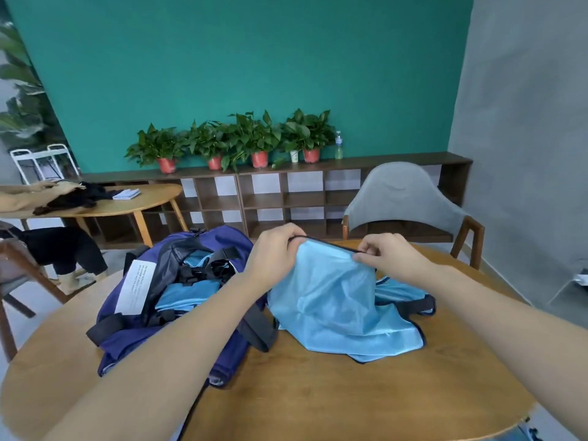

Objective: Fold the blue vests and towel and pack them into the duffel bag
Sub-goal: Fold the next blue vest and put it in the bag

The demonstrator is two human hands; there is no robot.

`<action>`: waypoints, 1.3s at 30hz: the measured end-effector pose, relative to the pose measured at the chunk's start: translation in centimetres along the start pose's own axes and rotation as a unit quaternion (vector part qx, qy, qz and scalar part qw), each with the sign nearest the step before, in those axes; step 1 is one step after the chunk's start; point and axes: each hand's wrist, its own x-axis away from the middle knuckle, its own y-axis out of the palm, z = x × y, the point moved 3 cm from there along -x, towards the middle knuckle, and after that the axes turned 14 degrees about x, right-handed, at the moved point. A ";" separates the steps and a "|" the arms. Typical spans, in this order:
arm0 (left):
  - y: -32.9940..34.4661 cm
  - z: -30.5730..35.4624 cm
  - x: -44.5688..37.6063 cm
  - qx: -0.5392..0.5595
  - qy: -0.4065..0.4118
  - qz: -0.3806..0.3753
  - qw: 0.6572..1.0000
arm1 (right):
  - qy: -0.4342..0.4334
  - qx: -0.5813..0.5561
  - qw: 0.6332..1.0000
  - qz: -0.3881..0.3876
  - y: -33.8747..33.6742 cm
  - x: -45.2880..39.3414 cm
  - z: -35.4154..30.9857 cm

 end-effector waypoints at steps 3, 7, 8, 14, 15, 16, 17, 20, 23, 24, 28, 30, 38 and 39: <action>-2.3 1.8 -2.7 -0.007 -0.003 0.040 0.999 | 0.027 0.012 0.998 0.056 -3.3 0.5 1.8; -4.8 3.9 -4.7 -0.018 0.003 0.082 0.997 | 0.064 0.034 0.991 0.111 -6.5 1.6 4.1; -5.2 4.2 -4.9 -0.019 -0.001 0.091 0.996 | 0.074 0.046 0.988 0.126 -7.3 1.8 4.7; -6.7 4.4 -3.2 0.008 -0.049 0.128 0.990 | 0.130 0.071 0.975 0.165 -10.8 4.9 6.3; -6.5 4.4 -2.2 0.020 -0.055 0.117 0.991 | 0.126 0.071 0.977 0.160 -10.8 5.7 6.2; -6.1 4.3 -1.0 0.033 -0.064 0.099 0.992 | 0.121 0.067 0.979 0.151 -10.6 6.6 6.0; -5.7 4.3 0.2 0.043 -0.075 0.077 0.993 | 0.115 0.059 0.981 0.142 -10.3 7.4 5.9; -4.6 3.6 4.3 0.044 -0.078 0.034 0.995 | 0.110 0.037 0.987 0.114 -9.0 9.9 6.1; -3.5 2.4 8.9 0.060 -0.100 -0.001 0.993 | 0.097 0.055 0.990 0.088 -6.9 12.9 6.0; -3.0 1.8 10.6 0.056 -0.110 -0.013 0.992 | 0.087 0.069 0.991 0.078 -5.9 14.0 6.0; -0.6 -1.0 17.7 -0.010 -0.125 -0.122 0.985 | 0.055 0.135 0.989 -0.003 -0.5 19.0 6.3; 0.6 -2.0 20.8 -0.070 -0.092 -0.207 0.971 | 0.037 0.172 0.983 -0.059 2.6 21.6 6.8; 1.7 -1.2 22.9 -0.105 -0.005 -0.188 0.976 | 0.031 0.165 0.982 -0.087 5.2 24.2 5.1; 1.8 -0.7 22.2 -0.102 0.003 -0.182 0.978 | 0.027 0.165 0.983 -0.079 4.9 23.5 4.6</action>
